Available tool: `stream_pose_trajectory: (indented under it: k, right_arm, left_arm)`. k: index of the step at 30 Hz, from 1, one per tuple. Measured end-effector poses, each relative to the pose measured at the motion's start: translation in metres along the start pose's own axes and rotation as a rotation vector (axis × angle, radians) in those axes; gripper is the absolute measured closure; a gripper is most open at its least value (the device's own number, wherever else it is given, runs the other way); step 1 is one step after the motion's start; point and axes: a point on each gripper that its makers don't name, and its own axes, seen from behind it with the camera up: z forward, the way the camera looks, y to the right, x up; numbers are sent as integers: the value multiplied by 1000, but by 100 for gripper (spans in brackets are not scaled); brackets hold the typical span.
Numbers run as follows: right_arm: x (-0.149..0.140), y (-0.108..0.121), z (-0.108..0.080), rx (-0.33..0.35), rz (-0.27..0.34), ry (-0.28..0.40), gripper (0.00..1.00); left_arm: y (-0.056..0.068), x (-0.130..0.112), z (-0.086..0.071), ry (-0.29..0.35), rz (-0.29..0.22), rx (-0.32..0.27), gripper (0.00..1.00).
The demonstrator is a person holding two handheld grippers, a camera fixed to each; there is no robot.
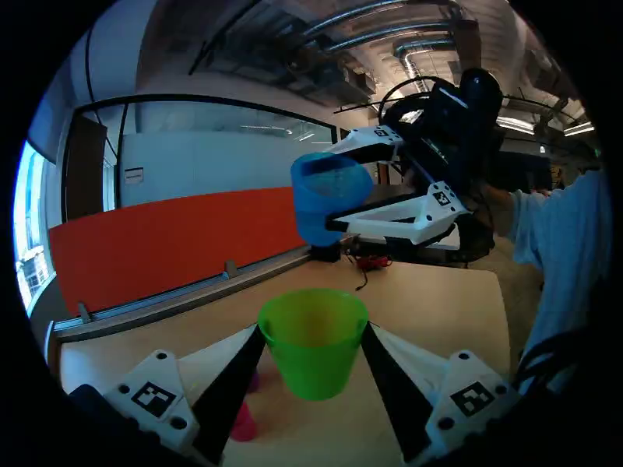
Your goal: Pour water
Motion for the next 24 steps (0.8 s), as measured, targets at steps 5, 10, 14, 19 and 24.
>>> stream_pose_trajectory:
  k: [5, 10, 14, 19, 24]
  right_arm:
    - [11, 4, 7, -3, -62, -2, 10]
    - [17, 12, 12, -15, -119, -1, 10]
    - [21, 20, 15, -27, -163, 0, 10]
    - [25, 26, 19, -36, -217, -1, 10]
    - [28, 32, 22, -43, -270, -1, 10]
  left_arm:
    - [1, 3, 0, 8, 0, -2, 14]
    - [2, 4, 0, 12, 2, -4, 14]
    - [2, 4, 2, 9, -1, -6, 14]
    - [2, 4, 5, 8, -10, -11, 14]
    - [2, 6, 7, 11, -14, -17, 14]
